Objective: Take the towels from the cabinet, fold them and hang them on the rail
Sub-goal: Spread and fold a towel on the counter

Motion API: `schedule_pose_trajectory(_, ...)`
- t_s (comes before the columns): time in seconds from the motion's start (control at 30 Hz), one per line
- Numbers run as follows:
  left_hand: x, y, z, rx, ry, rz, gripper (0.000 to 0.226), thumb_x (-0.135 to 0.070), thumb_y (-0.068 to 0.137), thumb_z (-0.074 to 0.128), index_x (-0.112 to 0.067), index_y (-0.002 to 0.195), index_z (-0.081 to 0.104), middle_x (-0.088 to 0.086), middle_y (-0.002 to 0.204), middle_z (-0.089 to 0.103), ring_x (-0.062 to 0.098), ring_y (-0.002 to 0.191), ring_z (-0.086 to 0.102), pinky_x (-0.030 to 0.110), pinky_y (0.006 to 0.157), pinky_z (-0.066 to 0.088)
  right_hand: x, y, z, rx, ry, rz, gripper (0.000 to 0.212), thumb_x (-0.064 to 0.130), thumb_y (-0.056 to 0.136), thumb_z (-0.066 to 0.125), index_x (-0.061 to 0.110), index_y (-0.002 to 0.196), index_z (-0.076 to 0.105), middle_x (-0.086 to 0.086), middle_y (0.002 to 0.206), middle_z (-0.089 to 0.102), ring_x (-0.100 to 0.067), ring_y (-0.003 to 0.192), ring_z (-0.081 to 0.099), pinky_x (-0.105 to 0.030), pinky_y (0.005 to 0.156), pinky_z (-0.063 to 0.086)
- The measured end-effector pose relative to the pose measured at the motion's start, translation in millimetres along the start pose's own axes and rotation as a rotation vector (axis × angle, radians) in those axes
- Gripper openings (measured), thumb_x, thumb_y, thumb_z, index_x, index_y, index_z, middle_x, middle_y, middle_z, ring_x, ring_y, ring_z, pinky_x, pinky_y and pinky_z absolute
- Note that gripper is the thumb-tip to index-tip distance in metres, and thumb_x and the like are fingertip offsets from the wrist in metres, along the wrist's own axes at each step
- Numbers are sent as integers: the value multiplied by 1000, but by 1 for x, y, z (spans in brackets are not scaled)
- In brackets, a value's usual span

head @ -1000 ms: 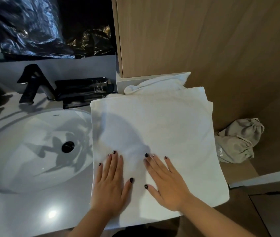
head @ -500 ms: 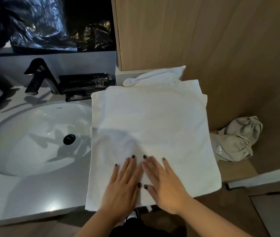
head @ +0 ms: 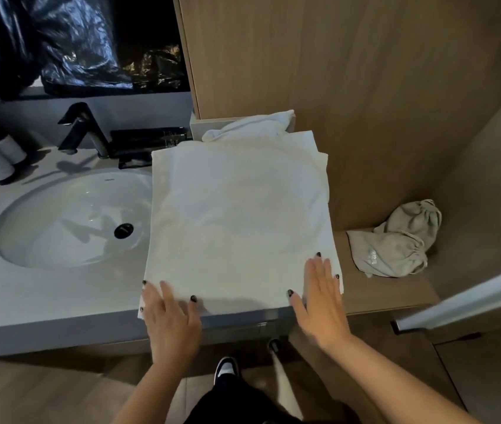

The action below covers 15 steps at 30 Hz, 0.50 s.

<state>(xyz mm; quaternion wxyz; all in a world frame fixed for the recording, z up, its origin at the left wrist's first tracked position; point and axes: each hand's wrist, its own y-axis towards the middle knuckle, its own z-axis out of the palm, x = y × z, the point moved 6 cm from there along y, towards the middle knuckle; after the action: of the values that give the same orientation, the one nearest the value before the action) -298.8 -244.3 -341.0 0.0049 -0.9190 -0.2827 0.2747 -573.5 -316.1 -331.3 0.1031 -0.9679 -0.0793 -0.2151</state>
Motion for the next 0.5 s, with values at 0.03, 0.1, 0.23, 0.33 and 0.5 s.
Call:
schedule_pose_trajectory(0.03,0,-10,-2,-67,-175,-128,76,-40,100,49,-10,157,8,12,164,-10,31,151,-6,49,123,8,6,-12,-2,-106,184,55,72,39,102,42,13,157,4,0,165,-13,-19,151,-16,-38,123,0)
schedule_pose_trajectory(0.1,0,-27,-5,-215,-491,-375,75,-26,94,64,-3,152,23,17,161,12,37,148,15,51,120,22,20,-36,3,-267,549,242,63,25,97,58,16,151,26,1,161,13,-20,149,13,-40,121,20)
schedule_pose_trajectory(0.23,3,-37,23,-108,-1151,-887,64,-19,90,70,-6,143,37,16,141,49,32,125,53,43,102,48,49,-54,63,-63,1152,772,65,28,87,72,16,140,38,-7,142,43,-28,126,46,-48,108,40)
schedule_pose_trajectory(0.33,-11,-34,32,144,-1472,-896,28,-22,97,61,-11,121,54,10,118,64,21,93,65,30,78,53,81,-48,84,166,1323,865,66,34,83,77,5,135,48,-23,130,56,-38,123,54,-49,108,42)
schedule_pose_trajectory(0.5,-11,-34,29,231,-1504,-855,21,-26,93,65,-13,109,62,0,80,65,8,58,52,21,59,43,108,-29,83,207,1786,871,26,14,85,76,7,104,61,-15,112,64,-27,99,63,-39,98,47)
